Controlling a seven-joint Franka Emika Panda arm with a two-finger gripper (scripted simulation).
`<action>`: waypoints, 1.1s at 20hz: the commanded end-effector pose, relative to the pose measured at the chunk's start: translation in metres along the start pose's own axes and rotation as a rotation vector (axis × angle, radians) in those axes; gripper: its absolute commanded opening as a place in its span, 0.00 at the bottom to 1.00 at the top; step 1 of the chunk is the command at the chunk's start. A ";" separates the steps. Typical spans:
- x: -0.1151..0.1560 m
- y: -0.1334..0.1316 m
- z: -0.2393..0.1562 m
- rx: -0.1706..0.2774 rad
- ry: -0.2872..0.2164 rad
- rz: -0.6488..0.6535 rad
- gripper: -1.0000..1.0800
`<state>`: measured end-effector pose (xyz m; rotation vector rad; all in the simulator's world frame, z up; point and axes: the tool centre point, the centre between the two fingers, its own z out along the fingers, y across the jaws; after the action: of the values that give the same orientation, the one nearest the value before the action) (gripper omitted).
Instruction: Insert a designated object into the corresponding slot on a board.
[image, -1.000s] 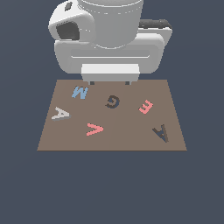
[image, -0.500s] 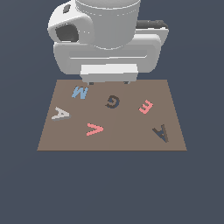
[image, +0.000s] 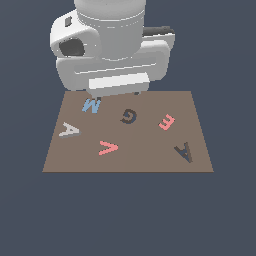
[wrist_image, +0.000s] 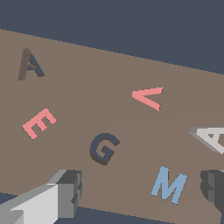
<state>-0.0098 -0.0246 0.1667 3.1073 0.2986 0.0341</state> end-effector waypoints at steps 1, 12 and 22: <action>-0.004 0.006 0.005 0.001 0.000 -0.049 0.96; -0.021 0.041 0.032 0.009 0.000 -0.343 0.96; -0.026 0.082 0.061 0.017 0.000 -0.647 0.96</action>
<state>-0.0198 -0.1048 0.1110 2.8905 1.2048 0.0200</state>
